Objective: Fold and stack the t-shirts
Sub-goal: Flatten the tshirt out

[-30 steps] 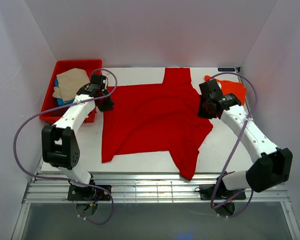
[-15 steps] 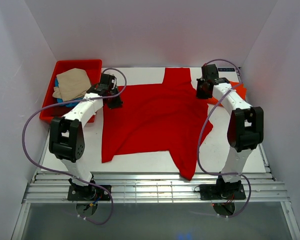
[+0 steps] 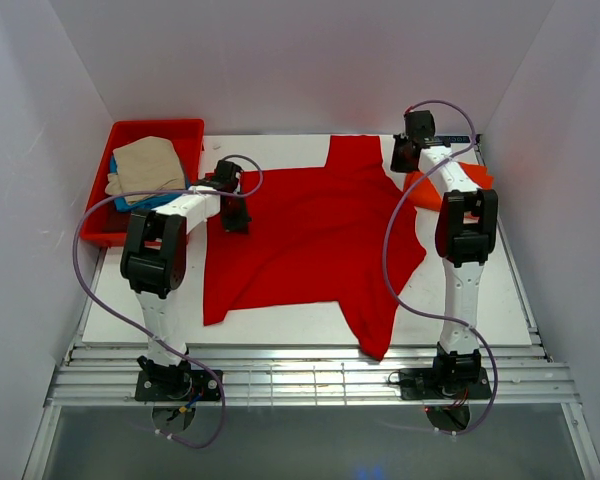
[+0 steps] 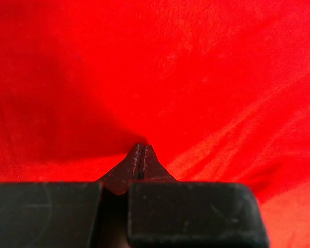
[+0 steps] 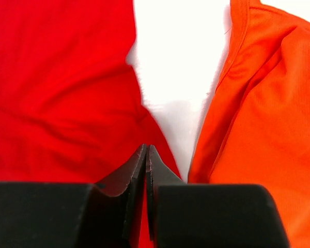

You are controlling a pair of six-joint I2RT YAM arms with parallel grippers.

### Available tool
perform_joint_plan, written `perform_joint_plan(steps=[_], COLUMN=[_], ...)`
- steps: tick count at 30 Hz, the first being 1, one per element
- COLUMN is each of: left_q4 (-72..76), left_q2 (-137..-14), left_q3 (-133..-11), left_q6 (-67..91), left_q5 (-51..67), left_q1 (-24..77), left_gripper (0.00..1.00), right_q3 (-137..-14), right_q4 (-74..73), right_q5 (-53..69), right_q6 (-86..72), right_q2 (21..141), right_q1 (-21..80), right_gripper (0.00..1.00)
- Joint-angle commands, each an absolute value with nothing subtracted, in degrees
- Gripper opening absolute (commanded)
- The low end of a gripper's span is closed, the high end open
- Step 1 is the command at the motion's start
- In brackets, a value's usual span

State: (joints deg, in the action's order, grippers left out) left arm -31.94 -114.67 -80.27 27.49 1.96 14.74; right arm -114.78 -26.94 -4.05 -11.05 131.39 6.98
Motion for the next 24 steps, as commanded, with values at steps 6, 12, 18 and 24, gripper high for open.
perform_joint_plan(steps=[6, 12, 18, 24], left_q4=[-34.72, -34.98, -35.6, -35.77], left_q2=[-112.59, -111.71, -110.83, -109.16], left_q3=[-81.21, -81.48, -81.12, -81.03], left_q6=[26.9, 26.89, 26.63, 25.93], left_q5=[1.76, 2.63, 2.37, 1.58], left_q1=[15.21, 15.21, 15.21, 15.12], left_gripper=[0.0, 0.0, 0.0, 0.0], right_q3=[-118.58, -113.74, -109.43, -105.56], right_q4=[-30.24, -30.49, -32.6, -33.66], right_q5=[-2.81, -5.01, -8.43, -12.65], right_q6=[-10.28, -9.84, -9.49, -8.0], right_q2=[136.23, 135.0, 133.16, 129.73], right_q1=[4.92, 4.75, 4.48, 4.31], right_gripper=[0.08, 0.08, 0.08, 0.08])
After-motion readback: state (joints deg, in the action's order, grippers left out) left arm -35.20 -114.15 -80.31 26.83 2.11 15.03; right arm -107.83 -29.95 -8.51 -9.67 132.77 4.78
